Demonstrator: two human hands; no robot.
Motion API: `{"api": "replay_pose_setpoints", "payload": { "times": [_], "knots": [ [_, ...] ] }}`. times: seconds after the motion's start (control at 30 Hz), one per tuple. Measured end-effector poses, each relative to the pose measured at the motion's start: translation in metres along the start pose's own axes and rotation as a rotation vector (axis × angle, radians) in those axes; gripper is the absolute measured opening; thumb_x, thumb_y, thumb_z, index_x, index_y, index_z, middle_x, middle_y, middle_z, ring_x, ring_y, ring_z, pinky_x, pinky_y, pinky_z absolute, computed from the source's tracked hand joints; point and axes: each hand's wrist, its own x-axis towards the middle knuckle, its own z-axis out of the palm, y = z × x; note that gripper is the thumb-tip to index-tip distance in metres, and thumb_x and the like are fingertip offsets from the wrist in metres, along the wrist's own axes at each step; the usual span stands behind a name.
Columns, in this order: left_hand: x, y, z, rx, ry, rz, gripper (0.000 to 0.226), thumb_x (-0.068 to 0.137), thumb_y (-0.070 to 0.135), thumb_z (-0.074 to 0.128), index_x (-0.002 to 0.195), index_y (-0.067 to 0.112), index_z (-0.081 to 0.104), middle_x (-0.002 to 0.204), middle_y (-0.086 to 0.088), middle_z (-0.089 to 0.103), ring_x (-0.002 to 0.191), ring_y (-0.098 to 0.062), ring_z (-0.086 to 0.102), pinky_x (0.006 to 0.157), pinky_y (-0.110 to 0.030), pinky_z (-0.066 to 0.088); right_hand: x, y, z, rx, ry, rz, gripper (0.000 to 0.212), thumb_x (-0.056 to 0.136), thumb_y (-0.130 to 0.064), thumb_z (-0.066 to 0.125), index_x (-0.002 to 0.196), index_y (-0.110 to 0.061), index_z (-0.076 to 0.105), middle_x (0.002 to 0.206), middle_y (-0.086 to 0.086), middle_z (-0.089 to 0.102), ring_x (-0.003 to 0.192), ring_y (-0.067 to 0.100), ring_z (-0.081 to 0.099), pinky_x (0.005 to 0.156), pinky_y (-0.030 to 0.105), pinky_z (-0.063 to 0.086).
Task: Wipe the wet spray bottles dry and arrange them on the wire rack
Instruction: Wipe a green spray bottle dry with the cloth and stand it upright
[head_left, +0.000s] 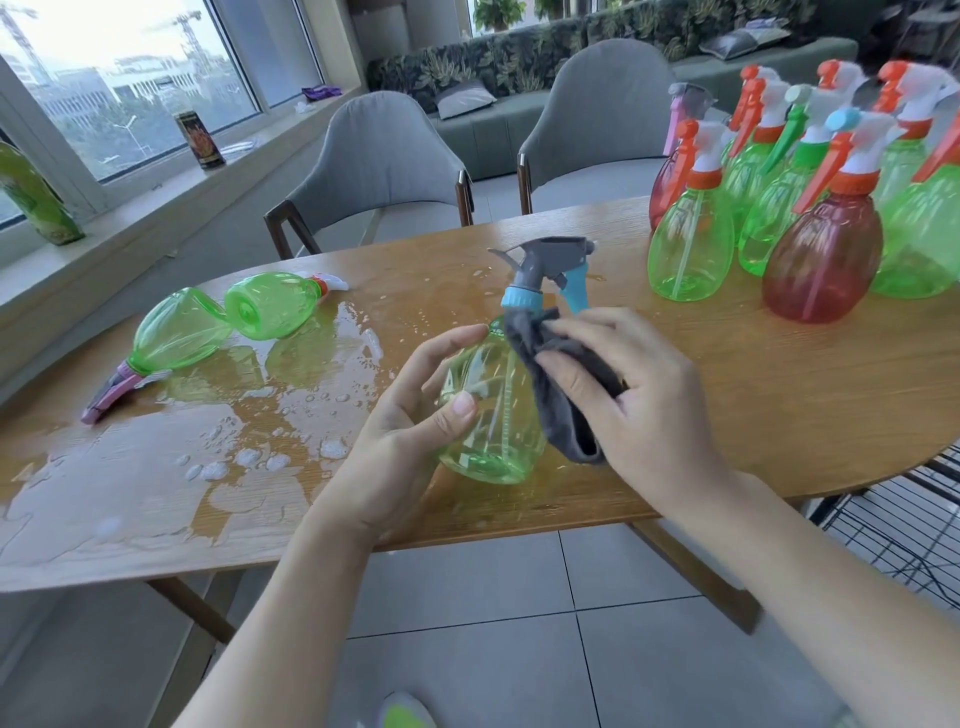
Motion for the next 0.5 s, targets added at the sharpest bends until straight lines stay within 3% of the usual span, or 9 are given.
{"api": "replay_pose_setpoints", "payload": {
  "times": [0.07, 0.17, 0.27, 0.33, 0.4, 0.5],
  "knots": [
    [0.000, -0.001, -0.002, 0.020, -0.012, 0.002, 0.053, 0.097, 0.025, 0.076, 0.147, 0.029, 0.059, 0.159, -0.011, 0.053, 0.138, -0.035, 0.059, 0.116, -0.052, 0.048, 0.001, 0.001, 0.000, 0.071, 0.003, 0.098, 0.022, 0.098, -0.018, 0.069, 0.116, -0.007, 0.074, 0.108, -0.001, 0.069, 0.102, 0.009, 0.066, 0.089, 0.023, 0.050],
    [0.002, 0.001, -0.002, -0.002, 0.002, 0.023, 0.049, 0.097, 0.013, 0.062, 0.142, 0.030, 0.063, 0.149, -0.007, 0.063, 0.132, -0.030, 0.063, 0.110, -0.048, 0.052, -0.007, -0.004, 0.001, 0.113, 0.004, 0.136, 0.020, 0.096, -0.016, 0.071, 0.115, -0.007, 0.073, 0.108, 0.001, 0.069, 0.105, 0.006, 0.065, 0.090, 0.020, 0.049],
    [0.004, 0.004, 0.000, 0.091, 0.047, 0.037, 0.051, 0.093, 0.020, 0.065, 0.144, 0.028, 0.064, 0.152, -0.003, 0.061, 0.141, -0.030, 0.056, 0.120, -0.059, 0.039, -0.020, -0.010, 0.002, 0.098, -0.023, 0.092, 0.023, 0.093, -0.015, 0.073, 0.113, -0.004, 0.073, 0.109, 0.006, 0.068, 0.105, 0.012, 0.066, 0.091, 0.021, 0.050],
    [0.005, 0.003, 0.002, 0.167, 0.058, 0.046, 0.052, 0.092, 0.036, 0.067, 0.144, 0.033, 0.063, 0.155, 0.000, 0.058, 0.144, -0.032, 0.053, 0.121, -0.067, 0.035, -0.024, -0.011, 0.003, 0.066, -0.037, 0.074, 0.025, 0.093, -0.017, 0.074, 0.114, -0.004, 0.074, 0.110, 0.006, 0.068, 0.105, 0.012, 0.065, 0.092, 0.017, 0.047],
    [0.004, 0.002, 0.003, 0.234, 0.062, 0.044, 0.056, 0.092, 0.048, 0.071, 0.146, 0.040, 0.060, 0.158, 0.005, 0.055, 0.150, -0.028, 0.047, 0.121, -0.067, 0.035, -0.022, -0.010, 0.003, 0.043, -0.033, 0.077, 0.025, 0.092, -0.017, 0.074, 0.114, -0.005, 0.074, 0.110, 0.006, 0.068, 0.104, 0.012, 0.065, 0.091, 0.016, 0.047],
    [0.004, 0.002, 0.003, 0.274, 0.044, 0.054, 0.057, 0.093, 0.046, 0.072, 0.148, 0.042, 0.057, 0.159, 0.016, 0.051, 0.156, -0.012, 0.037, 0.123, -0.063, 0.035, -0.013, -0.008, 0.002, 0.050, -0.004, 0.103, 0.025, 0.094, -0.020, 0.073, 0.114, -0.006, 0.075, 0.110, 0.004, 0.070, 0.105, 0.012, 0.066, 0.092, 0.023, 0.051]
  ]
}}
